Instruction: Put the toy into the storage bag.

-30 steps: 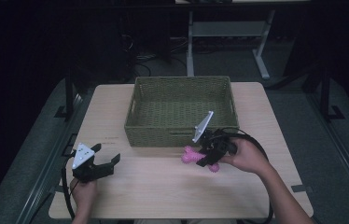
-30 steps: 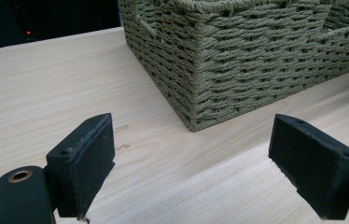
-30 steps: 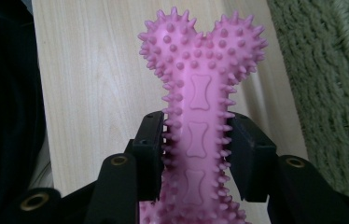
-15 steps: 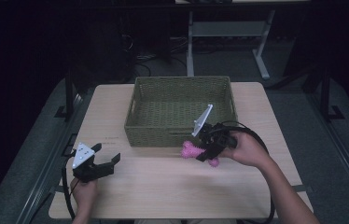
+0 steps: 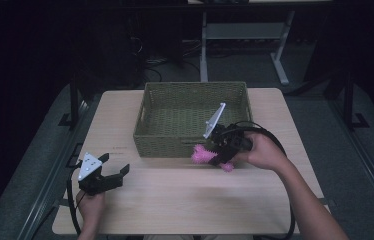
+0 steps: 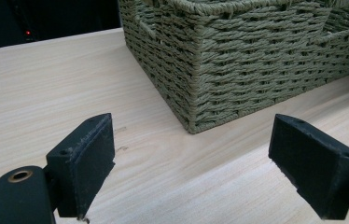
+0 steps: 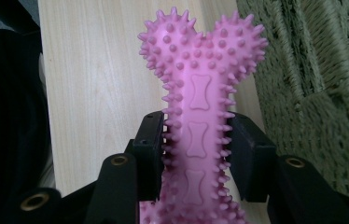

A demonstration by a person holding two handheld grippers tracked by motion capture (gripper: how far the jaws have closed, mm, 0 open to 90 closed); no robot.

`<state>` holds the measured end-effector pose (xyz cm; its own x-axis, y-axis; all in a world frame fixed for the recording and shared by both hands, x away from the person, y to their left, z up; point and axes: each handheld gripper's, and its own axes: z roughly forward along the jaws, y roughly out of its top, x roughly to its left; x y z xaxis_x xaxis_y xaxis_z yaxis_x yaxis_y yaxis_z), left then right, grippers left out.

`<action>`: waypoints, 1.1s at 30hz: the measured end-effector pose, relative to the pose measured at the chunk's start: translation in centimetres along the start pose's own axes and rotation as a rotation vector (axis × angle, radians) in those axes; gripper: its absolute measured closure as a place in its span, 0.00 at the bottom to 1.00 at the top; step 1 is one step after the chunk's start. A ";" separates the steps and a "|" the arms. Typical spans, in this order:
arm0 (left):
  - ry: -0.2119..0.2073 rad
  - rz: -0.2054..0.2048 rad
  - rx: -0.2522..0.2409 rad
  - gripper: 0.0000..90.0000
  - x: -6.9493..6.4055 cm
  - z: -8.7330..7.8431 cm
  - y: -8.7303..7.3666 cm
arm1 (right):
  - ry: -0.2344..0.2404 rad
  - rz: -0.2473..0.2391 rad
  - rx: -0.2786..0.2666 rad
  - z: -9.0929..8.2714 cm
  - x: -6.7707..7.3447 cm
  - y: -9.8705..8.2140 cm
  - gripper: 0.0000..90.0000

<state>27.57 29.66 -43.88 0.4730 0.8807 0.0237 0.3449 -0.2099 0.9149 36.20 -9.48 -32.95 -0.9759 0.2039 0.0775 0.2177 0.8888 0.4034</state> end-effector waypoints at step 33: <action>0.006 -0.003 -0.001 0.15 0.0 -0.1 0.0 | -0.002 -0.009 -0.001 -1.3 -2.3 2.4 0.65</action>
<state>27.52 29.71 -43.82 0.4672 0.8838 0.0238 0.3455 -0.2073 0.9153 38.97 -8.38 -31.01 -0.9778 0.1966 0.0724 0.2090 0.8901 0.4050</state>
